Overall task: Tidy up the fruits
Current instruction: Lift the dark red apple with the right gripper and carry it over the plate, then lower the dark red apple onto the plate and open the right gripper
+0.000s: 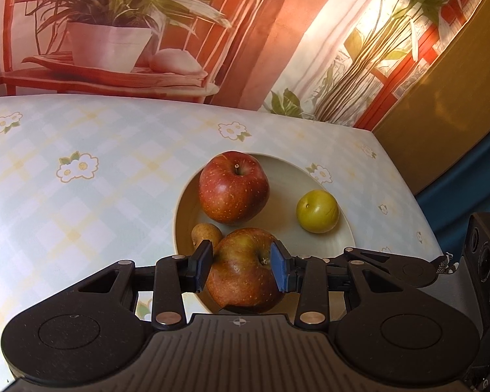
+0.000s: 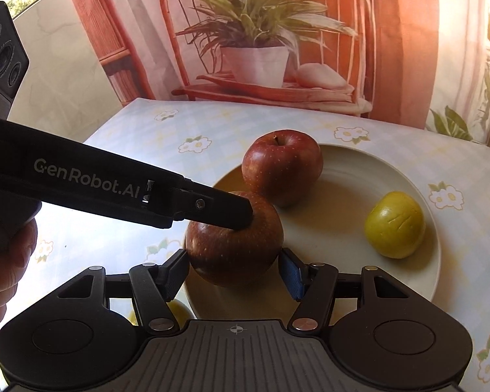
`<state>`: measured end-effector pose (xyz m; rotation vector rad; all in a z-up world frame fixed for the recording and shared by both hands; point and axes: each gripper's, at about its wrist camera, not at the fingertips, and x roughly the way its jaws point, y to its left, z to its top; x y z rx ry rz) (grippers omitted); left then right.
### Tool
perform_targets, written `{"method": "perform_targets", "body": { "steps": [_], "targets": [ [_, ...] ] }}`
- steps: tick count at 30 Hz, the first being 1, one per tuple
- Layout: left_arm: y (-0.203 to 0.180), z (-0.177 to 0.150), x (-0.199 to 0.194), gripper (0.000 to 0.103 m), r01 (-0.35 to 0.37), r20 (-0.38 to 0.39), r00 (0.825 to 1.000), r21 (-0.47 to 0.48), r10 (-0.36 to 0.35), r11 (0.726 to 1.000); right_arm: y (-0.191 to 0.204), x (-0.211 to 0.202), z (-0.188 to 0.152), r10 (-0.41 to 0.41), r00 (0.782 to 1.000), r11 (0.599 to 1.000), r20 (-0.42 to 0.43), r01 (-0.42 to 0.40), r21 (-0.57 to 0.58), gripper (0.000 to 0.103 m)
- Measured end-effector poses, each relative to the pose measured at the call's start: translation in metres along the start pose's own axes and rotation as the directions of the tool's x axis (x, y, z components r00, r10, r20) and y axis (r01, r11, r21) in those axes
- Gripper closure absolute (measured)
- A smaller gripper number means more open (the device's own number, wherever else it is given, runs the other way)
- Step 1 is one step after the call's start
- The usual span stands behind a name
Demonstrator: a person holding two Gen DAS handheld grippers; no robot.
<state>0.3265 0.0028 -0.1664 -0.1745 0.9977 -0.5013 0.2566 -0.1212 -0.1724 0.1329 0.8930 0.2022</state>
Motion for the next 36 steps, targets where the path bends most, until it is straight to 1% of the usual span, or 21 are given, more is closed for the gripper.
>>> {"method": "perform_targets", "body": {
  "steps": [3,5,9,12,16,22,26,28,30,36],
  "targets": [
    [0.002,-0.001,-0.003,0.063,-0.016,0.011,1.000,-0.001,0.016,1.000,0.004,0.003,0.001,0.002,1.000,1.000,0.005,-0.002,-0.013,0.047],
    [0.003,-0.002,-0.005,0.063,-0.044,0.025,0.999,0.005,0.044,0.999,0.005,0.004,0.002,-0.003,1.000,1.000,0.006,0.003,-0.018,0.047],
    [0.005,-0.002,-0.007,0.063,-0.049,0.036,0.998,0.002,0.049,0.999,0.008,0.004,0.003,-0.008,1.000,0.999,-0.001,0.007,-0.036,0.046],
    [0.002,-0.004,-0.009,0.063,-0.077,0.054,0.996,0.019,0.076,0.997,0.007,0.000,0.003,0.002,1.000,1.000,0.006,-0.001,-0.030,0.047],
    [0.001,-0.004,-0.011,0.063,-0.103,0.066,0.993,0.020,0.102,0.994,0.004,-0.012,0.000,-0.001,1.000,0.999,0.022,0.002,-0.034,0.047],
    [-0.005,-0.008,-0.013,0.061,-0.140,0.087,0.987,0.039,0.136,0.989,-0.007,-0.045,-0.013,-0.032,0.995,0.999,0.089,0.032,-0.002,0.047],
    [-0.011,-0.010,-0.014,0.060,-0.173,0.104,0.981,0.069,0.166,0.982,-0.022,-0.070,-0.035,-0.055,0.985,0.997,0.161,0.044,0.070,0.047],
    [-0.012,-0.011,-0.015,0.060,-0.182,0.109,0.979,0.069,0.174,0.981,-0.026,-0.080,-0.047,-0.061,0.975,0.996,0.212,0.045,0.081,0.047],
    [-0.014,-0.011,-0.016,0.060,-0.189,0.117,0.977,0.075,0.180,0.979,-0.032,-0.090,-0.063,-0.084,0.961,0.993,0.262,0.058,0.104,0.047],
    [-0.022,-0.017,-0.028,0.060,-0.214,0.162,0.967,0.089,0.198,0.973,-0.046,-0.102,-0.098,-0.131,0.931,0.980,0.342,0.071,0.184,0.046]
  ]
}}
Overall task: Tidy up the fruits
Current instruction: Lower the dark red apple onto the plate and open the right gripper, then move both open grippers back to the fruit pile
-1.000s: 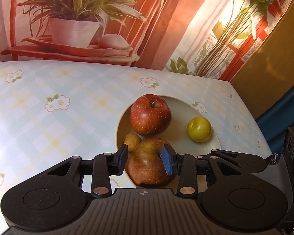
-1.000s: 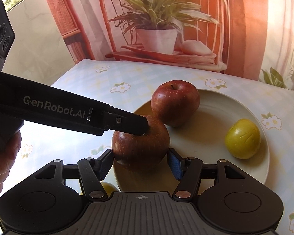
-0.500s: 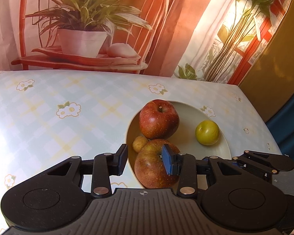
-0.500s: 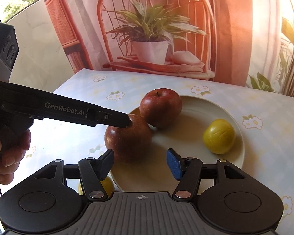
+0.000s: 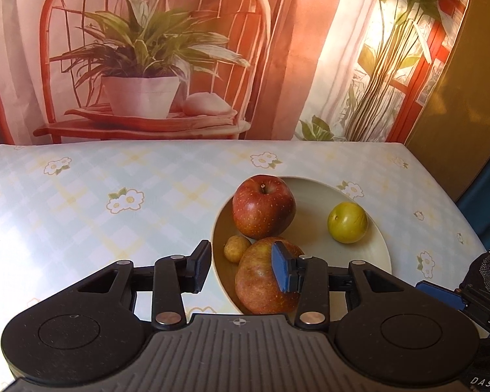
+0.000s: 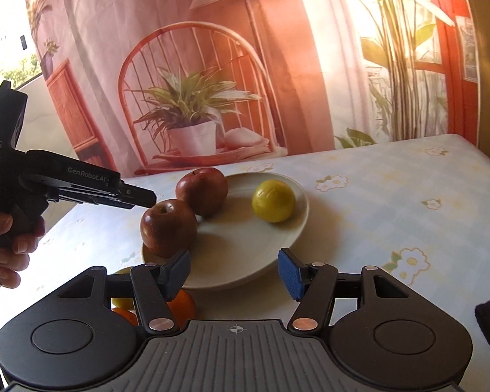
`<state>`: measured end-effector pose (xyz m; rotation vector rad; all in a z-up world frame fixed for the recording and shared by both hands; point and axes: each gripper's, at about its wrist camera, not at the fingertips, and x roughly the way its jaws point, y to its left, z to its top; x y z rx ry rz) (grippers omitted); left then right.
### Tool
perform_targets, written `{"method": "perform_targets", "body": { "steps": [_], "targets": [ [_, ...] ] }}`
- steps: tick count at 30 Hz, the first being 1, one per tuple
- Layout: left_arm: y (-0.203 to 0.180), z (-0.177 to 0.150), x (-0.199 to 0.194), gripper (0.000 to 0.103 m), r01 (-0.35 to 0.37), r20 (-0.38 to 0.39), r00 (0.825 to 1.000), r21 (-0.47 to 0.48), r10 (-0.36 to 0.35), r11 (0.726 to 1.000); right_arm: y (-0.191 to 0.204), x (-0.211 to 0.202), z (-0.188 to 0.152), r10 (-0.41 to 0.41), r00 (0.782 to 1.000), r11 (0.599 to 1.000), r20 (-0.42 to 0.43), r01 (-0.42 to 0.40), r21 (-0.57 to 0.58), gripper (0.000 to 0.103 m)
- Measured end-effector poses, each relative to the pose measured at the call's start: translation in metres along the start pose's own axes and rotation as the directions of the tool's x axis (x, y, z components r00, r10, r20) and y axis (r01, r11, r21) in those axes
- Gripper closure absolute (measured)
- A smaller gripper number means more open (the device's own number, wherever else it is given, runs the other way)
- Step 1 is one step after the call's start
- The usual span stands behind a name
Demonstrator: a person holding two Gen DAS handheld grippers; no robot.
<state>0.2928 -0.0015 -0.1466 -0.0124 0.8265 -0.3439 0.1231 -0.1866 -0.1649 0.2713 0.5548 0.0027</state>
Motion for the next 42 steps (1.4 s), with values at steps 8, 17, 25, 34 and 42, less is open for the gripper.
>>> {"method": "perform_targets", "body": {
  "steps": [8,17,25,34,42],
  "targets": [
    [0.003,-0.014,-0.032,0.060,-0.006,0.064,0.998,-0.038,0.009,0.999,-0.006,-0.011,-0.027,-0.043,0.998,0.999,0.041,0.043,0.001,0.046],
    [0.011,-0.051,-0.067,0.060,-0.028,0.122,0.992,-0.099,0.040,0.995,-0.004,-0.015,-0.042,-0.082,0.994,0.997,0.073,0.081,0.005,0.046],
    [0.015,-0.085,-0.094,0.060,-0.038,0.137,0.989,-0.113,0.053,0.993,-0.007,-0.017,-0.043,-0.089,0.993,0.996,0.079,0.087,0.024,0.046],
    [0.018,-0.107,-0.109,0.060,0.001,0.108,0.994,-0.126,0.012,0.992,0.006,-0.023,-0.040,-0.097,0.993,0.995,0.061,0.097,0.004,0.047],
    [0.020,-0.130,-0.110,0.060,0.037,0.062,0.998,-0.123,-0.030,0.992,0.023,-0.037,-0.039,-0.137,0.990,0.991,0.040,0.137,0.001,0.047]
  ]
}}
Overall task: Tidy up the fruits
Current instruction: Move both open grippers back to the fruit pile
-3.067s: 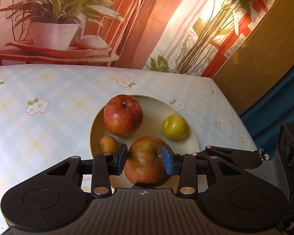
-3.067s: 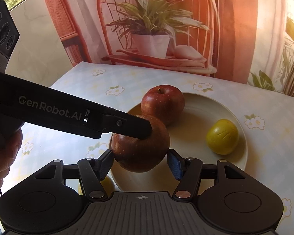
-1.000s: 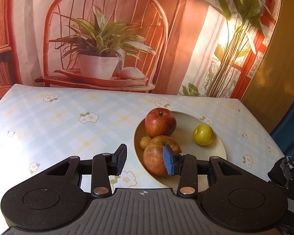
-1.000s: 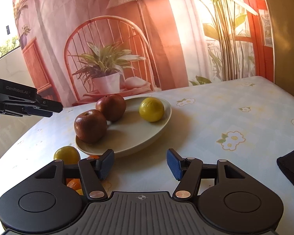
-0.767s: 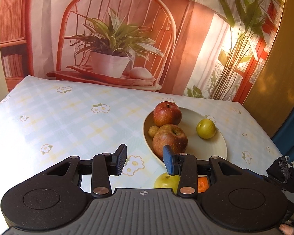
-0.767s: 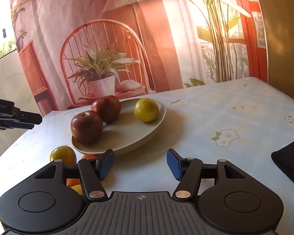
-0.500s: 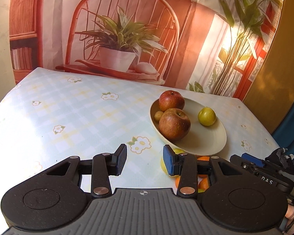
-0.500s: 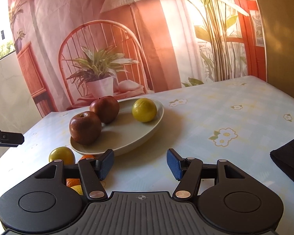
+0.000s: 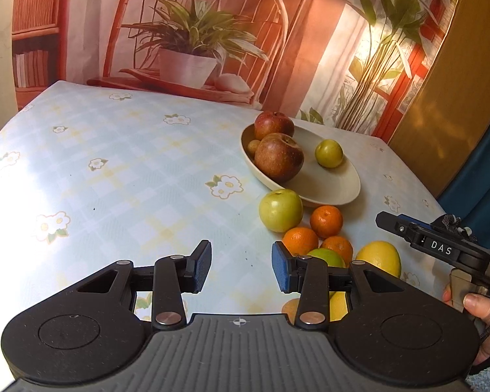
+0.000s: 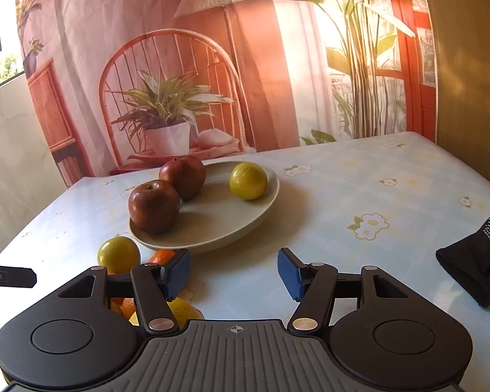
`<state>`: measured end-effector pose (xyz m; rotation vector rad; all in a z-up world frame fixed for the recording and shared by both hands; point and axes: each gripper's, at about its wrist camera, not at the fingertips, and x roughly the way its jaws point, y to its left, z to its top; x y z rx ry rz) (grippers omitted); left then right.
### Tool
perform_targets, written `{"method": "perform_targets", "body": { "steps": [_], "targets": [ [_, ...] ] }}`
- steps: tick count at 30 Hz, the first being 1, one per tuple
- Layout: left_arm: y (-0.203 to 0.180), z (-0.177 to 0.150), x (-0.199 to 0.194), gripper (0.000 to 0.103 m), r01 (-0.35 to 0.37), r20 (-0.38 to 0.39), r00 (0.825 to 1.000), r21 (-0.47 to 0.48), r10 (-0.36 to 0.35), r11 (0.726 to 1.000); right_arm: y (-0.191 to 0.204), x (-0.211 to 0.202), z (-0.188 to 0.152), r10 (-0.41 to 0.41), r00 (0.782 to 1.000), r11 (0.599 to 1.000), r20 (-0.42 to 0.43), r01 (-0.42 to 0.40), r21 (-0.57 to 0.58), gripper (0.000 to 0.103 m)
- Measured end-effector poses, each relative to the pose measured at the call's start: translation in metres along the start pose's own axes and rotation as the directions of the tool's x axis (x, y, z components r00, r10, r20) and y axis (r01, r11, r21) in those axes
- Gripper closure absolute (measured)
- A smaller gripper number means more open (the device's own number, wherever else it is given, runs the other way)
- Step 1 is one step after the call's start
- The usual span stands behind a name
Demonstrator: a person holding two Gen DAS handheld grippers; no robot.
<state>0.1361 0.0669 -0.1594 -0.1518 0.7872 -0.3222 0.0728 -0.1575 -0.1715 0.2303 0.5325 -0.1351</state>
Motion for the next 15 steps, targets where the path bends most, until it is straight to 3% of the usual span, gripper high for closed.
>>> {"method": "perform_targets", "body": {
  "steps": [15],
  "targets": [
    [-0.014,-0.020,0.010,0.062,0.111,-0.087,0.991,0.049,-0.106,0.993,0.020,-0.014,-0.003,0.006,1.000,0.999,-0.020,-0.007,-0.038,0.047]
  ]
}}
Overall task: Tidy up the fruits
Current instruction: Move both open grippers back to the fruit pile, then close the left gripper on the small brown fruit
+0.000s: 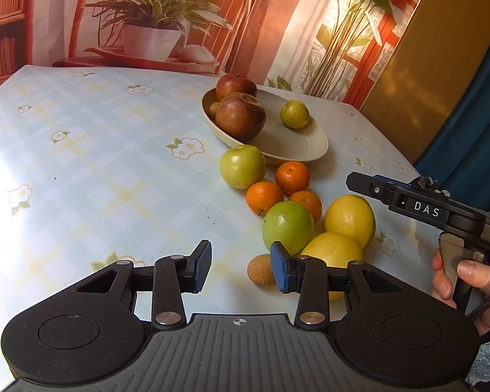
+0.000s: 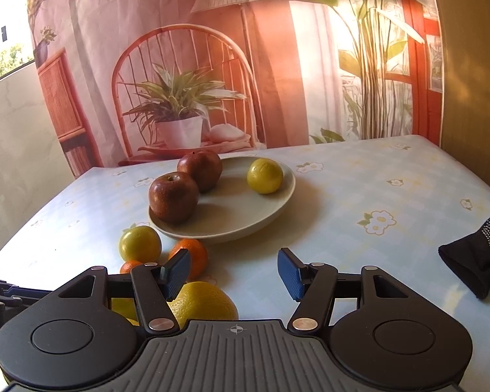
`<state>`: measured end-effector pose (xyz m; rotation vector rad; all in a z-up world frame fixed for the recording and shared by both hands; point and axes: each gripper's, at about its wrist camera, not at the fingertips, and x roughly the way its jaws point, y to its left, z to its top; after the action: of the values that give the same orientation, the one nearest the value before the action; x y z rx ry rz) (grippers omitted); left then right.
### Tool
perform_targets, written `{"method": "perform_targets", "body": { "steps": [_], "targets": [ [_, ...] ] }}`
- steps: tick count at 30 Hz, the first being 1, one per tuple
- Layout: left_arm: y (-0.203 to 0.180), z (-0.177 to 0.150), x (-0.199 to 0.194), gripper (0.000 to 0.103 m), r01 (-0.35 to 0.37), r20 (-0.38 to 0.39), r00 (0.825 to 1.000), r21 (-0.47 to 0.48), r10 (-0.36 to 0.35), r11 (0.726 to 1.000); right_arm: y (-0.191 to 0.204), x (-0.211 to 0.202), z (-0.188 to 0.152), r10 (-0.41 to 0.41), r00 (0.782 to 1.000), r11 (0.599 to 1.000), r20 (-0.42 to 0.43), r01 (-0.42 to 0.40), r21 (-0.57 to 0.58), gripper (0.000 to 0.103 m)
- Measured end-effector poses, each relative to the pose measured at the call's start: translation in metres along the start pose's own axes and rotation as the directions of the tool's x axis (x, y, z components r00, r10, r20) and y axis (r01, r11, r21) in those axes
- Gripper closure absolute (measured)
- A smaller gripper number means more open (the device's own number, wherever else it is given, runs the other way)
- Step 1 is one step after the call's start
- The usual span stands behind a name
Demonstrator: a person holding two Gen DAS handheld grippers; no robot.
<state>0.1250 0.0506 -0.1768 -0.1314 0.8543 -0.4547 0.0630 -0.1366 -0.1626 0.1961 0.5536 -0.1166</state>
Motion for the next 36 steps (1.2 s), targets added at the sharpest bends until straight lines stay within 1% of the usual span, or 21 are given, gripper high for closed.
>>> {"method": "perform_targets", "body": {
  "steps": [4,10,16,17,20,22,28,32,36],
  "targets": [
    [-0.003,-0.001,0.006,0.062,0.030,-0.019,0.999,-0.003,-0.030,1.000,0.000,-0.002,-0.001,0.000,1.000,1.000,0.000,0.000,-0.003,0.047],
    [-0.008,-0.003,0.019,0.062,0.050,-0.053,0.997,0.000,-0.050,0.999,-0.003,-0.004,-0.002,0.000,1.000,1.000,0.001,0.000,0.008,0.047],
    [-0.008,-0.006,0.026,0.062,0.049,-0.071,0.996,0.007,-0.048,0.999,-0.004,-0.004,-0.001,0.002,1.000,1.000,-0.004,-0.002,0.011,0.047],
    [-0.008,-0.007,0.027,0.063,0.048,-0.071,0.996,0.008,-0.047,0.999,-0.004,-0.004,-0.002,0.002,1.000,1.000,-0.005,-0.002,0.009,0.047],
    [-0.008,-0.009,0.028,0.073,0.059,-0.066,0.996,0.011,-0.058,0.998,-0.003,-0.003,-0.001,0.004,1.000,1.000,-0.010,-0.004,0.003,0.047],
    [-0.008,-0.010,0.026,0.073,0.061,-0.062,0.996,0.014,-0.060,0.998,-0.001,-0.003,-0.001,0.006,1.000,1.000,-0.013,-0.006,-0.001,0.047],
    [-0.004,-0.009,0.016,0.073,0.022,-0.020,1.000,0.021,-0.021,1.000,0.002,-0.003,0.000,0.012,1.000,1.000,-0.019,-0.012,-0.009,0.048],
    [-0.001,-0.006,0.007,0.073,-0.031,0.025,0.999,0.027,0.030,0.999,0.004,-0.004,0.002,0.018,1.000,1.000,-0.023,-0.018,-0.013,0.048],
    [0.000,-0.002,-0.002,0.073,-0.076,0.071,0.995,0.035,0.073,0.996,0.010,-0.004,0.003,0.031,0.999,0.999,-0.037,-0.032,-0.029,0.049]
  ]
}}
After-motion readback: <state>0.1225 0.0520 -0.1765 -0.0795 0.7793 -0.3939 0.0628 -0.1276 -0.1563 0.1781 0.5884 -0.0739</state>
